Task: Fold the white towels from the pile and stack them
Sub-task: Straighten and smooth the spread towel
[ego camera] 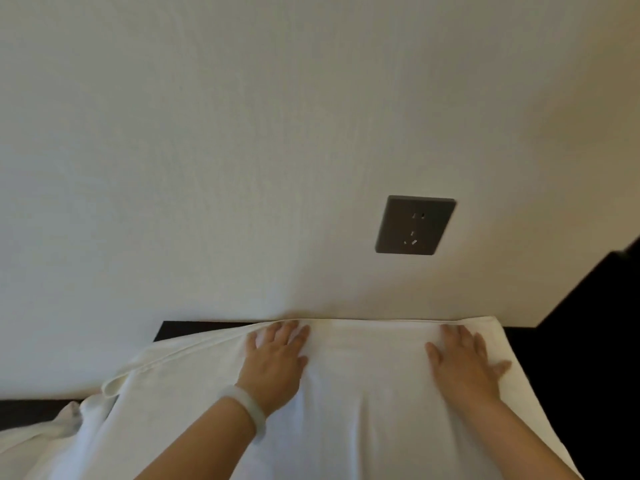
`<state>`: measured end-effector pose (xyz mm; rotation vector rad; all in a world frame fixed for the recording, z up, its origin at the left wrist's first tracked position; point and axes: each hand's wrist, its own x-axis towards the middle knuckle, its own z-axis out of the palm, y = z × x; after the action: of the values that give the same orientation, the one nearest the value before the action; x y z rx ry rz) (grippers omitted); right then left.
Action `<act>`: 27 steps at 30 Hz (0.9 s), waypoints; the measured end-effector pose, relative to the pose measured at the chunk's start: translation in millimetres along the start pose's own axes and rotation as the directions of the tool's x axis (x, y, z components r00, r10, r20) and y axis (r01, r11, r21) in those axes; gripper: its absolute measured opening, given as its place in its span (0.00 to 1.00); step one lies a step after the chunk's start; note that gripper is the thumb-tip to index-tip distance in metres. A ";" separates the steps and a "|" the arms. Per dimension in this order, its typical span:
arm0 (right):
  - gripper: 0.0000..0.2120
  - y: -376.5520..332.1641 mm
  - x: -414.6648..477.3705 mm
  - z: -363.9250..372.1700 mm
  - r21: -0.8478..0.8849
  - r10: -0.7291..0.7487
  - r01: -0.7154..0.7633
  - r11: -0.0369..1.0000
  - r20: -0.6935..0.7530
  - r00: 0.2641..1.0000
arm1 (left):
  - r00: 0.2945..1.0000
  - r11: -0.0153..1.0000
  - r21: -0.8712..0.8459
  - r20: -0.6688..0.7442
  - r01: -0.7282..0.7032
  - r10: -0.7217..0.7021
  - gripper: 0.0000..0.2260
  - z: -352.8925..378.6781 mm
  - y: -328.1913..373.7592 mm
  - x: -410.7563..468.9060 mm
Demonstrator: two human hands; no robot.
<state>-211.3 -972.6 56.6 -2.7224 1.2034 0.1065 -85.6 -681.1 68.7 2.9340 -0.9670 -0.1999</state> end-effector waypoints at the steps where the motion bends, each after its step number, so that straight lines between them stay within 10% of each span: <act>1: 0.27 -4.5 -0.1 -1.5 0.001 0.009 -0.009 1.000 -0.014 1.000 | 1.000 1.000 -0.011 -0.003 -0.006 0.006 0.24 0.2 1.1 0.0; 8: 0.31 -17.0 -23.4 -6.2 0.037 0.023 -0.024 0.999 0.022 0.999 | 1.000 1.000 0.001 0.014 -0.004 0.004 0.27 4.7 1.7 -52.3; 14: 0.31 -9.4 -92.5 30.9 -0.115 -0.420 0.426 0.898 0.073 0.905 | 0.993 0.993 0.040 0.055 -0.108 0.106 0.27 20.2 -21.6 -109.9; 18: 0.32 -13.1 -63.3 0.5 -0.095 -0.141 0.149 0.984 0.084 0.986 | 0.996 0.995 0.065 0.047 0.077 -0.080 0.35 5.3 -39.3 -82.3; 21: 0.33 -43.6 -85.6 0.8 -0.090 -0.253 0.258 0.962 0.064 0.965 | 0.987 0.987 0.049 0.043 0.155 -0.157 0.45 -4.3 -36.9 -85.6; 23: 0.34 -48.9 -111.7 10.1 -0.100 -0.350 0.351 0.931 0.037 0.936 | 0.991 0.989 0.068 0.016 0.130 -0.131 0.40 -4.6 -36.6 -114.3; 27: 0.33 7.7 -118.1 9.4 -0.072 -0.095 0.096 0.993 0.022 0.995 | 0.988 0.988 0.014 0.001 0.153 -0.153 0.32 8.2 -60.7 -169.3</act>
<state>-296.5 -890.0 61.8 -2.8301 1.0825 0.1661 -185.9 -531.7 73.8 3.0222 -0.7466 -0.2020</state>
